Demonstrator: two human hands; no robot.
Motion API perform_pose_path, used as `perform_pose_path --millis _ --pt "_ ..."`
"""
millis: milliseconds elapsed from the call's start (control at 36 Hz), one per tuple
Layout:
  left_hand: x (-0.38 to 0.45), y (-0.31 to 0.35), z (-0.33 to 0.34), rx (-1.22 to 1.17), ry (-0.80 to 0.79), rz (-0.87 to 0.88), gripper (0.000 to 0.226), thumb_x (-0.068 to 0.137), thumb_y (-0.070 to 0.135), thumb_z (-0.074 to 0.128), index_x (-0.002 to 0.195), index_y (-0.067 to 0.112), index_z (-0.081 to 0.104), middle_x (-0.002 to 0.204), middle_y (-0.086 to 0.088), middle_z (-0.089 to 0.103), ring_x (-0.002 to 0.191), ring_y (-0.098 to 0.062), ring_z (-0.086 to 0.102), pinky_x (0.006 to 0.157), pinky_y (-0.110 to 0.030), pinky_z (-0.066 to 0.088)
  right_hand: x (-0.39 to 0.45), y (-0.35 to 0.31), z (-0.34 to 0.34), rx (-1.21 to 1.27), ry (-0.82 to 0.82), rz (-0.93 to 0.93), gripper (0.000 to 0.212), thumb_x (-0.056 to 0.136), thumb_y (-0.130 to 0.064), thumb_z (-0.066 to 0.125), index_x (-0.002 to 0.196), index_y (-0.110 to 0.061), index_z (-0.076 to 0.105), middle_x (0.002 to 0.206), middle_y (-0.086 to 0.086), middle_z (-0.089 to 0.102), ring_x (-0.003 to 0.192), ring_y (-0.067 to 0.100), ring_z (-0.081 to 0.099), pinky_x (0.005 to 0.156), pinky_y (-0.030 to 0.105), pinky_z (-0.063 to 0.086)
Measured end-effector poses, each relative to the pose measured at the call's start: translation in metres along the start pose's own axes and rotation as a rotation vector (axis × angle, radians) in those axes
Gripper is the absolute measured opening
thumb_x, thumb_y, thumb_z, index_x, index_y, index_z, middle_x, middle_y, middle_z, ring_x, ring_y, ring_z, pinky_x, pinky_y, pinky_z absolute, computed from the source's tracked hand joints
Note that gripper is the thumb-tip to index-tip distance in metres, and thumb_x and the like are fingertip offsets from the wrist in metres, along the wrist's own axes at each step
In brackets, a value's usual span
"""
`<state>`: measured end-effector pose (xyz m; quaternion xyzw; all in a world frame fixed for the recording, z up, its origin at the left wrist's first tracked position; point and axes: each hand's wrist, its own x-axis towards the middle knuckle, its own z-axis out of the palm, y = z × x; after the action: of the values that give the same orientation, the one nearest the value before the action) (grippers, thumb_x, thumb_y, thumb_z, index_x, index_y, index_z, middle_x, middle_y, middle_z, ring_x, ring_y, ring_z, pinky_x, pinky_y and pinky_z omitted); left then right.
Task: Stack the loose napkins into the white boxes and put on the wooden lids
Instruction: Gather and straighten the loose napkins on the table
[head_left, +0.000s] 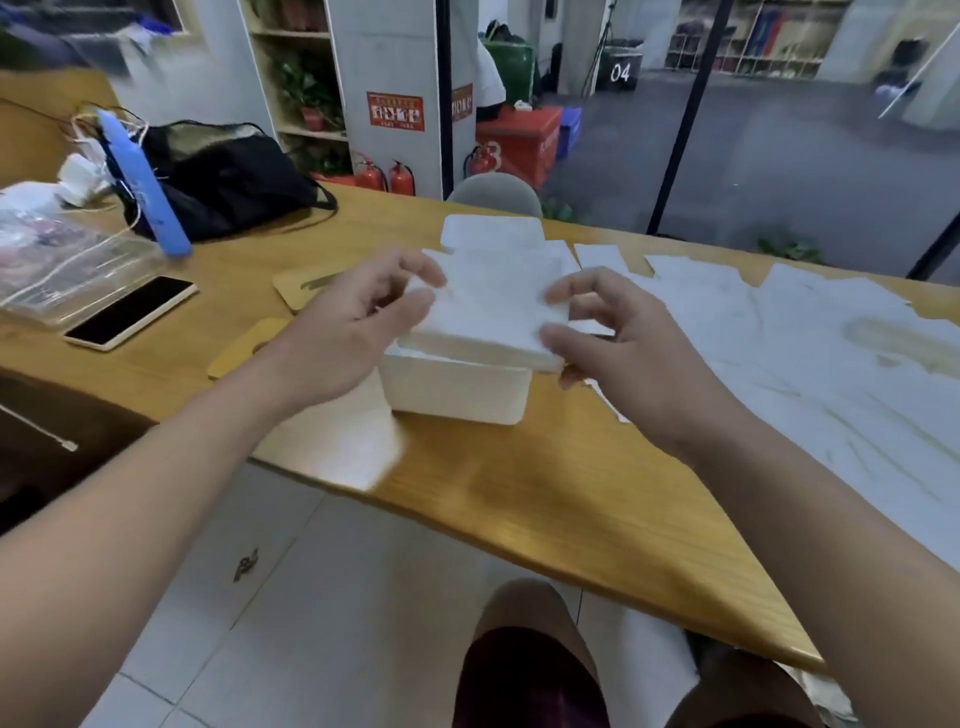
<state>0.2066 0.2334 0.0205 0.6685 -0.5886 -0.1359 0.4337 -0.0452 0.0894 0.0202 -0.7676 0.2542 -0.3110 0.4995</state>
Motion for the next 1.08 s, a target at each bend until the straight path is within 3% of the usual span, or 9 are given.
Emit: perform_pose_path --millis 222,306,417,528,611,722,833,917,1083 --pt "0.008 -0.022 0.025 -0.039 0.064 -0.036 0.013 0.112 0.036 0.06 0.122 0.033 0.067 0.076 0.008 0.046 0.066 -0.008 0.044 0.06 -0.023 0.038 0.028 0.026 -0.003 -0.005 -0.037 0.102 0.019 0.1 -0.017 0.074 0.119 -0.024 0.073 0.11 0.015 0.073 0.078 0.018 0.069 0.074 0.039 0.061" --pt "0.005 -0.013 0.039 -0.052 0.04 -0.028 0.015 0.111 0.043 0.06 0.122 0.035 0.066 0.087 -0.009 0.053 0.068 -0.009 0.046 0.063 -0.025 0.041 0.027 0.028 -0.019 -0.051 -0.047 0.112 0.02 0.101 -0.016 0.072 0.118 -0.025 0.073 0.111 0.009 0.076 0.083 0.026 0.071 0.078 0.042 0.062" --pt "0.005 -0.001 0.048 -0.092 -0.015 -0.017 0.019 0.111 0.05 0.057 0.12 0.037 0.067 0.087 -0.006 0.056 0.072 -0.01 0.049 0.068 -0.035 0.044 0.029 0.028 -0.041 -0.109 -0.068 0.123 0.02 0.1 -0.011 0.07 0.115 -0.024 0.075 0.109 0.005 0.079 0.093 0.044 0.072 0.075 0.038 0.061" --pt "0.012 0.006 0.045 -0.108 -0.034 -0.023 0.02 0.112 0.047 0.055 0.12 0.036 0.07 0.083 0.002 0.057 0.069 -0.006 0.048 0.062 -0.021 0.038 0.031 0.021 -0.053 -0.208 -0.058 0.093 0.018 0.1 -0.016 0.072 0.113 -0.029 0.076 0.107 -0.001 0.078 0.091 0.041 0.071 0.078 0.044 0.063" --pt "0.021 0.007 0.036 -0.025 -0.009 -0.019 0.022 0.112 0.05 0.053 0.122 0.041 0.07 0.09 0.011 0.067 0.074 -0.005 0.056 0.063 -0.02 0.042 0.036 0.012 -0.051 -0.239 -0.048 0.071 0.016 0.1 -0.022 0.074 0.112 -0.031 0.075 0.107 -0.003 0.076 0.077 0.03 0.07 0.078 0.045 0.063" --pt "0.03 0.003 0.025 0.121 -0.003 -0.069 0.018 0.11 0.05 0.055 0.121 0.046 0.069 0.096 0.006 0.069 0.088 -0.015 0.065 0.076 -0.038 0.052 0.042 0.003 -0.04 -0.34 -0.074 0.044 0.017 0.099 -0.029 0.077 0.114 -0.036 0.071 0.11 -0.006 0.073 0.074 0.01 0.073 0.071 0.032 0.061" --pt "0.034 0.003 0.025 0.32 -0.082 -0.127 0.015 0.107 0.05 0.059 0.121 0.051 0.064 0.092 0.012 0.059 0.099 -0.018 0.054 0.083 -0.036 0.041 0.051 0.007 -0.028 -0.566 -0.092 -0.018 0.019 0.097 -0.04 0.076 0.113 -0.042 0.066 0.108 -0.01 0.069 0.08 0.008 0.068 0.069 0.025 0.053" --pt "0.038 0.006 0.03 0.472 -0.156 -0.118 0.016 0.108 0.049 0.059 0.123 0.046 0.063 0.097 0.013 0.065 0.098 -0.007 0.036 0.093 -0.036 0.03 0.055 0.01 -0.022 -0.718 -0.13 -0.043 0.021 0.097 -0.042 0.075 0.115 -0.042 0.063 0.11 -0.013 0.067 0.079 0.006 0.061 0.065 0.024 0.046" --pt "0.051 0.006 0.04 0.645 -0.221 -0.106 0.017 0.101 0.049 0.071 0.115 0.041 0.065 0.09 0.014 0.062 0.096 -0.005 0.045 0.097 -0.035 0.026 0.058 0.015 -0.011 -0.908 -0.209 -0.035 0.02 0.097 -0.036 0.076 0.114 -0.034 0.066 0.106 -0.009 0.068 0.088 0.01 0.063 0.079 0.036 0.058"
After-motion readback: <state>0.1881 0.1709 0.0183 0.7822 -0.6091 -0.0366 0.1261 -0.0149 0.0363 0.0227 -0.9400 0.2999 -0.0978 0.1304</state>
